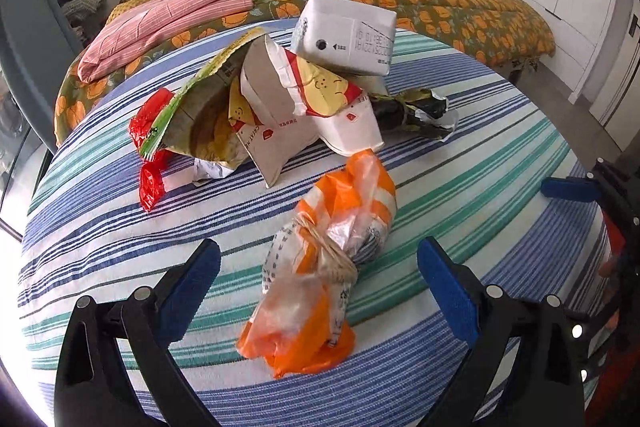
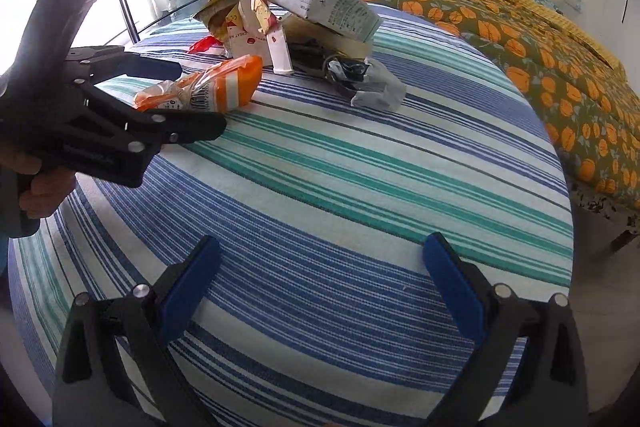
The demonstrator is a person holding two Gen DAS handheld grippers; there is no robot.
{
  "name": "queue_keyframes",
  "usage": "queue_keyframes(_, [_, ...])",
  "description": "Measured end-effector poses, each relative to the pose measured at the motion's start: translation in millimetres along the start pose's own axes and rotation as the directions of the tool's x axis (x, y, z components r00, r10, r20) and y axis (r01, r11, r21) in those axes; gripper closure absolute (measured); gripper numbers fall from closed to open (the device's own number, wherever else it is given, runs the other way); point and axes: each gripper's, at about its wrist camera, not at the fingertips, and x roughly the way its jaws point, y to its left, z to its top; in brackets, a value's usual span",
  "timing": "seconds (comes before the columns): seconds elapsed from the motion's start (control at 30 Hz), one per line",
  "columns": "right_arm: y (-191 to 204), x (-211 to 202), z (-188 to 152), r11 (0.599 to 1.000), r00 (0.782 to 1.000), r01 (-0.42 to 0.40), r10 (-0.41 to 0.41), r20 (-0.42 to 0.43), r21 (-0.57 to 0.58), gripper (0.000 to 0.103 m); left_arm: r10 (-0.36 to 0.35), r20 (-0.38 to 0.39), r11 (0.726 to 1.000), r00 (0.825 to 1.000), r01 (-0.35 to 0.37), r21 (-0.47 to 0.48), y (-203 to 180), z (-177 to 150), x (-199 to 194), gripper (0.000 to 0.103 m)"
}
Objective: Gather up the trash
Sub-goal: 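Move both tools back over the table toward the orange wrapper, then grasp the orange-white plastic bag with the left tool while the right tool reaches the gold packet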
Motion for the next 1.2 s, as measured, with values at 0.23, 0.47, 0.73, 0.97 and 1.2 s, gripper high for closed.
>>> queue_keyframes(0.23, [-0.3,-0.1,0.0,1.0,1.0,0.0,0.0,0.0,0.001,0.005,0.01,-0.018,0.997,1.0,-0.011,-0.07,6.6,-2.0,2.2,0.052])
queue_keyframes(0.47, [-2.1,-0.2,0.2,1.0,1.0,0.004,-0.004,0.001,0.007,0.005,0.151,-0.061,0.924,0.987,-0.163,-0.346,37.4,-43.1,-45.0,0.052])
queue_keyframes(0.73, [-2.0,-0.2,0.3,1.0,1.0,0.004,-0.004,0.001,0.009,0.005,0.24,-0.027,0.9,0.97,-0.233,-0.367,42.5,-86.4,-65.2,0.017])
queue_keyframes(0.97, [-3.5,-0.2,0.3,1.0,1.0,-0.001,0.001,0.0,0.012,0.005,0.257,-0.064,0.889,0.964,-0.261,-0.376,44.3,-93.5,-52.1,0.009])
queue_keyframes(1.2, [-31.0,-4.3,36.6,0.994,0.995,-0.099,0.1,0.007,-0.047,0.005,0.239,-0.061,0.883,0.969,-0.243,-0.402,48.8,-99.1,-50.2,0.005])
